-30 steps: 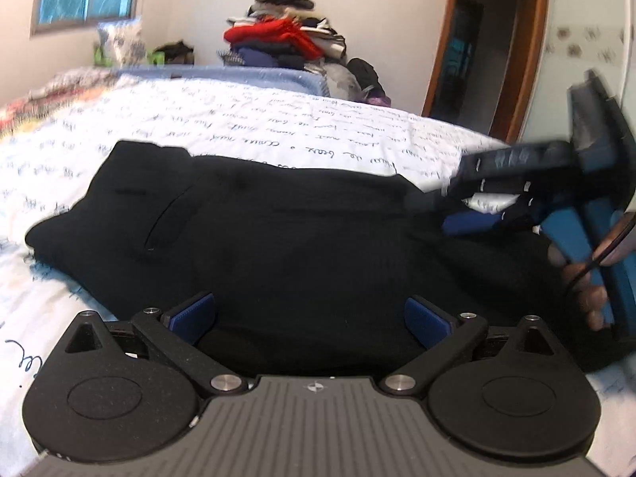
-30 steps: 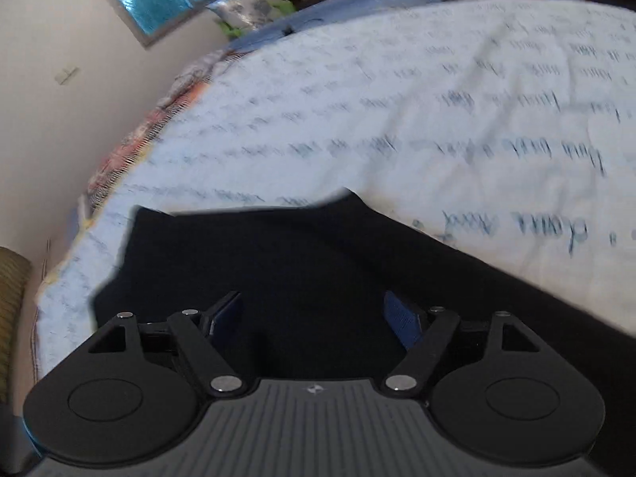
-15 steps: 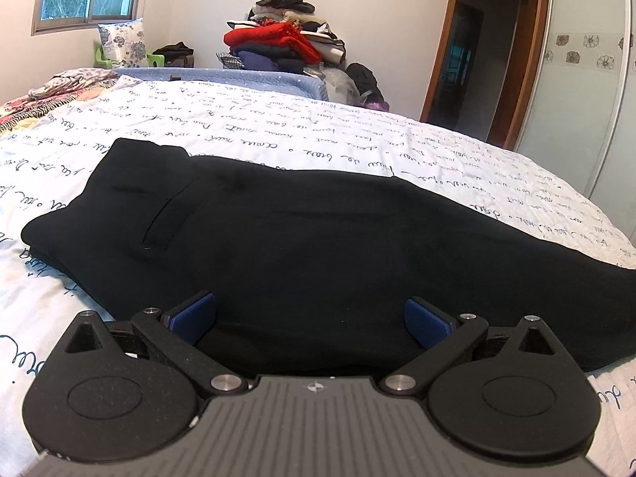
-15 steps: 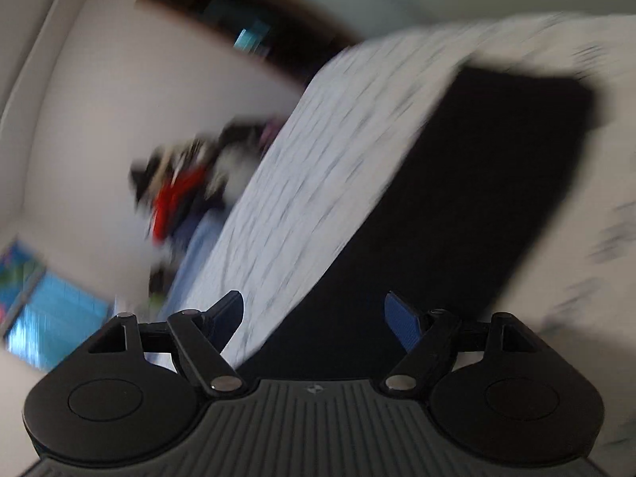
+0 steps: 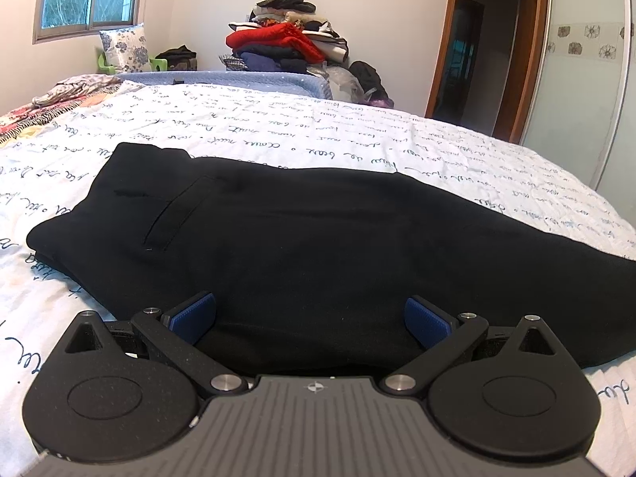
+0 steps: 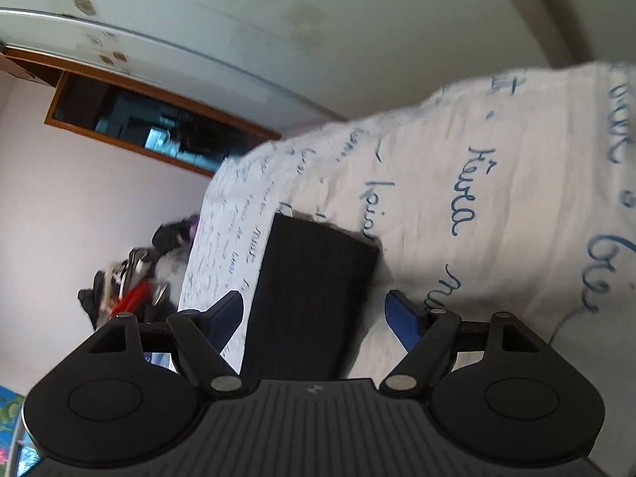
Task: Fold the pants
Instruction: 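Grasp the trouser edge again with the right gripper and tuck it, then grasp the trouser end with the left gripper and lift it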
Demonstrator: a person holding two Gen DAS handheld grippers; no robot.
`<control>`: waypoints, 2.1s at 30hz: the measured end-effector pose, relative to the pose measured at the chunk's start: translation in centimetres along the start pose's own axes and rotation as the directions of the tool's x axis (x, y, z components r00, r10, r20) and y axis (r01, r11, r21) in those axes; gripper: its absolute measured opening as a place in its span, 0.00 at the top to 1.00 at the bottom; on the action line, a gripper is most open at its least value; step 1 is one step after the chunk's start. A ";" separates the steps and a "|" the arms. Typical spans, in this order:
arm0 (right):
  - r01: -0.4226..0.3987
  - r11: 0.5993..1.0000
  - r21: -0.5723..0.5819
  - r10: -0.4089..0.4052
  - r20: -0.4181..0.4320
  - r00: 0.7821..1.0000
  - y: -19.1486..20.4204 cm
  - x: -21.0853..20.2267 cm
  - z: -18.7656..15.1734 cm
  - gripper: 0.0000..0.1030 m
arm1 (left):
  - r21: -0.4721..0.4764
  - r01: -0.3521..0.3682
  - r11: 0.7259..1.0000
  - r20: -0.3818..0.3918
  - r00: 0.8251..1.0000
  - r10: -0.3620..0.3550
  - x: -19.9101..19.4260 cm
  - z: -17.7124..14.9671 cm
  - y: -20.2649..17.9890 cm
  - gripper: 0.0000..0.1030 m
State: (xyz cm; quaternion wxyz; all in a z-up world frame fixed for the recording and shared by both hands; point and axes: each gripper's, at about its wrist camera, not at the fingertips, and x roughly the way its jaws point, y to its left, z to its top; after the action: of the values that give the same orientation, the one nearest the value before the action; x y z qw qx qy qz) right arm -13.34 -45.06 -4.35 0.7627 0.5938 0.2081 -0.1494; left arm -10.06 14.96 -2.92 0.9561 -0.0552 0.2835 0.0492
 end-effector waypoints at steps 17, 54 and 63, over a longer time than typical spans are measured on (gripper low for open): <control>-0.196 0.981 -0.001 0.196 0.015 0.981 -1.3 2.7 1.4 0.37 | 0.090 -0.087 0.992 -0.024 0.996 0.089 0.4 -0.1 -1.8 0.00; -0.139 0.981 -0.138 0.139 -0.015 0.990 -1.4 3.6 1.8 0.90 | 0.169 0.745 0.645 -0.212 0.666 -0.715 0.2 9.6 -40.8 0.02; 0.090 0.680 -0.728 0.048 0.167 0.985 5.0 1.7 -4.1 0.92 | 0.114 0.780 0.615 -0.466 0.589 -0.660 2.9 10.0 -46.7 0.02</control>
State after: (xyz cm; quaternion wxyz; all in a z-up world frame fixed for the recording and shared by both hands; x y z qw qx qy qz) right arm -10.08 -39.83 -1.78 0.9497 0.2212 0.1906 -0.1133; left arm 3.58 -29.69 7.43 0.8133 -0.0259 0.4182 -0.4037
